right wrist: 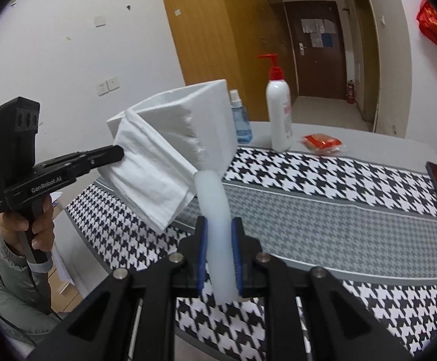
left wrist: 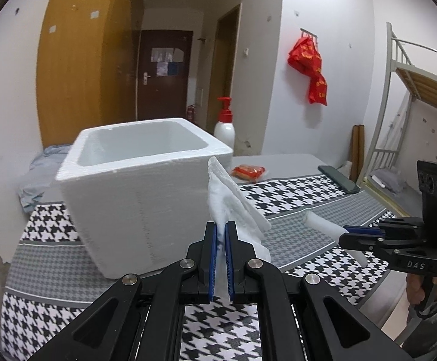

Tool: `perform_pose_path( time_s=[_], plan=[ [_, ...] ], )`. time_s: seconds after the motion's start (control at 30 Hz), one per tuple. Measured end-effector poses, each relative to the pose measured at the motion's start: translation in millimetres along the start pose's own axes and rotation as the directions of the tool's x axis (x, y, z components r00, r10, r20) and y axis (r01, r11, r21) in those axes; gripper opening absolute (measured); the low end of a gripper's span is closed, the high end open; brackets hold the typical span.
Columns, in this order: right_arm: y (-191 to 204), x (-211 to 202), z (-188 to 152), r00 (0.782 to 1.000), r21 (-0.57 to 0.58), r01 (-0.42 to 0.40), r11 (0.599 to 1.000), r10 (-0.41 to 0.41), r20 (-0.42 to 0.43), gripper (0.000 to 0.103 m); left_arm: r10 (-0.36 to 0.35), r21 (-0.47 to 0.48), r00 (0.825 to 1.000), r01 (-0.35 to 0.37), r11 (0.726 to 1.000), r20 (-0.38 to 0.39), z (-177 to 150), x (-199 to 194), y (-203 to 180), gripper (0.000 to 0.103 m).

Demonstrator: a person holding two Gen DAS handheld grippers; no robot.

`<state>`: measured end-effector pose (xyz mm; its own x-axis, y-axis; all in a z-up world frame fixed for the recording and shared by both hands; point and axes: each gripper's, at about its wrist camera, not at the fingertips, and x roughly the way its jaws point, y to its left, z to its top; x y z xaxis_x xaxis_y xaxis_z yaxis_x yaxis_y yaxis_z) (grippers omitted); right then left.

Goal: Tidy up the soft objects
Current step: 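Lift the towel with the left tool while the right tool carries the roll toward the foam box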

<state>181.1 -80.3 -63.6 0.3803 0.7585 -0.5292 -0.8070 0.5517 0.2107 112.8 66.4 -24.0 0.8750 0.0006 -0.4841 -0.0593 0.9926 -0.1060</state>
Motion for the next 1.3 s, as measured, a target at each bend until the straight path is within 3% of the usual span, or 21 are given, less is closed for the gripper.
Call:
perform_pose_path(
  time_s=[0.5,0.93,1.13,1.3],
  plan=[
    [39.5,15.3,16.9,0.995,-0.068,-0.097,0.993,0.098,0.019,0.019,0.103,-0.050,0.994,-0.101,0.994,0.036,-11.1,-37.5,24.7,0.006],
    [70.0,17.3,27.3,0.994,-0.063,0.062,0.996,-0.056,0.094,0.019,0.218,-0.083,0.973,-0.212,0.974,0.071,-15.9,-54.0,32.1,0.006],
    [83.1,23.6,29.0,0.990,-0.100,0.100,0.990,-0.090,0.106,0.019,0.269,-0.083,0.960,-0.262,0.961,0.079,-18.3,-56.5,29.4,0.006],
    [91.6,27.3,32.7,0.992,-0.117,0.082,0.990,-0.069,0.109,0.019,0.281,-0.079,0.956,-0.275,0.958,0.083,-18.7,-59.8,28.4,0.006]
  ],
)
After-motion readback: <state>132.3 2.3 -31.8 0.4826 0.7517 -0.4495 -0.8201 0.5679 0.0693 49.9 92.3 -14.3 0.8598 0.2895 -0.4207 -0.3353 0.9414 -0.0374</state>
